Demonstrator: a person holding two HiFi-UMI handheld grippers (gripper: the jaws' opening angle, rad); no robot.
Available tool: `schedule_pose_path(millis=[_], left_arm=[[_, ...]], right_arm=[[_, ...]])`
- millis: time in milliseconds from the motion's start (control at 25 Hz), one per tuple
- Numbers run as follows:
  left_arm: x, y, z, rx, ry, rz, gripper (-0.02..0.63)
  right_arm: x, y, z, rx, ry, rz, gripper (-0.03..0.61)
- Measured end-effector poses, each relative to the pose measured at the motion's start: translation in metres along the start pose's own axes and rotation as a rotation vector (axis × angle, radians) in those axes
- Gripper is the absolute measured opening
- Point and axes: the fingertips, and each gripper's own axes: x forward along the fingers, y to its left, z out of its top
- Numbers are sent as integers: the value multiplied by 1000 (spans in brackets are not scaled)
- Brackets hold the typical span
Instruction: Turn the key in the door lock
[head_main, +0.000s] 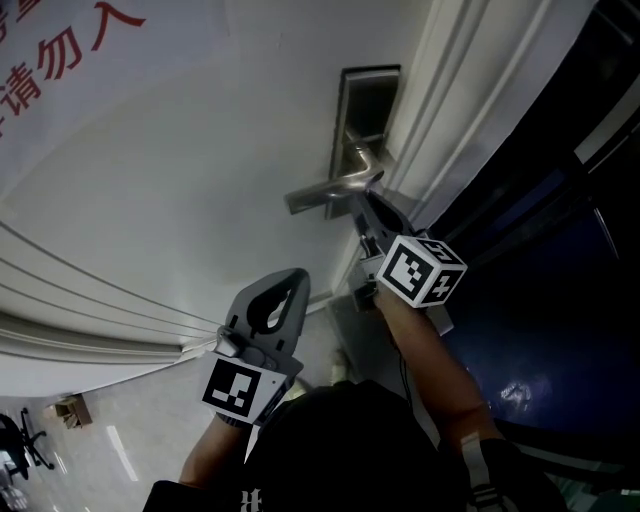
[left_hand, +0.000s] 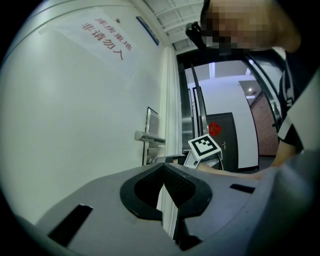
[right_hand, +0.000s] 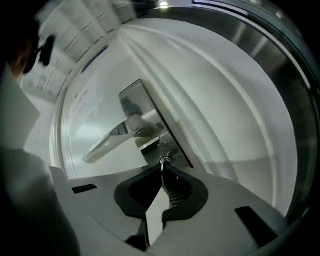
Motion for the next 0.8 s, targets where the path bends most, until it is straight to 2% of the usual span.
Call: schedule_pose_path(millis=[200,320,480,800], left_arm=[[0,0,0,1,0,-1,7],[1,0,-1,0,3,-2,7],[1,1,-1,-1,4,-1,8],[3,0,-1,1,6,-2,8]], right_arm=[[0,-6,-4,600,-11,114,21],[1,-8,-7,839,-18,186,21],[2,-7,-7,974,-24,245,21],[2,-7,-7,1076,-26,305,21]])
